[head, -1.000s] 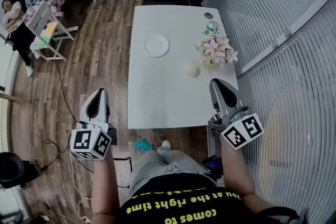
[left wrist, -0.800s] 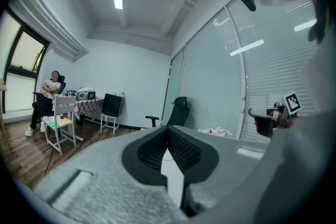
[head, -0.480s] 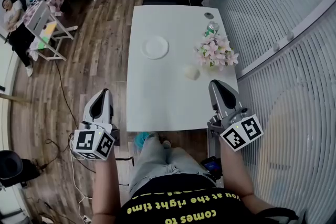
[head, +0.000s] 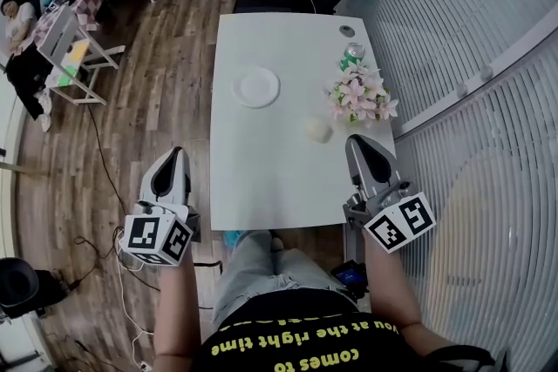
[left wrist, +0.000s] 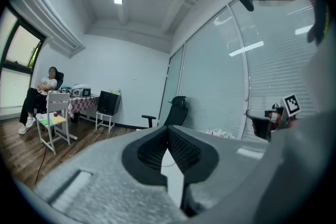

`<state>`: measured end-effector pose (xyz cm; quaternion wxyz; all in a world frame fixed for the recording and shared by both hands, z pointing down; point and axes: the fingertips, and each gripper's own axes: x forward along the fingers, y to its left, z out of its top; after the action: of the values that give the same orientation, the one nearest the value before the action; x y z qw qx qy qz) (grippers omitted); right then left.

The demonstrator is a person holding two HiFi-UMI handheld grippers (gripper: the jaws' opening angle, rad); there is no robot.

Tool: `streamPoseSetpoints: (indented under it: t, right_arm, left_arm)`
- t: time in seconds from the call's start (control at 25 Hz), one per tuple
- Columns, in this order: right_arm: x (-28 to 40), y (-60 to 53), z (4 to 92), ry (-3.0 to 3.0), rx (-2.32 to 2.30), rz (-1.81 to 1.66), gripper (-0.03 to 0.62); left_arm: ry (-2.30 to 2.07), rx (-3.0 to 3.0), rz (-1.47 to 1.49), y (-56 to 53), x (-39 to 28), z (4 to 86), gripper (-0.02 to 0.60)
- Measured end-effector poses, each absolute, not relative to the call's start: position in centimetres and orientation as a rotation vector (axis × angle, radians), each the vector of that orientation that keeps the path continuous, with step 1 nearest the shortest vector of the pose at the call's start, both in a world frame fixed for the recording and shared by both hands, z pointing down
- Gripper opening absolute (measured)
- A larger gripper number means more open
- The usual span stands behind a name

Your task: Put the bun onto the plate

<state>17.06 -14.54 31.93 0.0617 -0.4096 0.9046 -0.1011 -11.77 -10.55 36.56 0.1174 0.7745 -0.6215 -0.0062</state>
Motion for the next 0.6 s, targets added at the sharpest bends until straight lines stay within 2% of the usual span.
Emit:
streamPoseSetpoints:
  t: [0.6]
  right_arm:
    - [14.8, -20.5, 31.1, 2.706, -1.31, -0.268, 0.006]
  left_arm:
    - [-1.765, 2.311, -0.041, -17.8, -14.6, 36.2, 0.0]
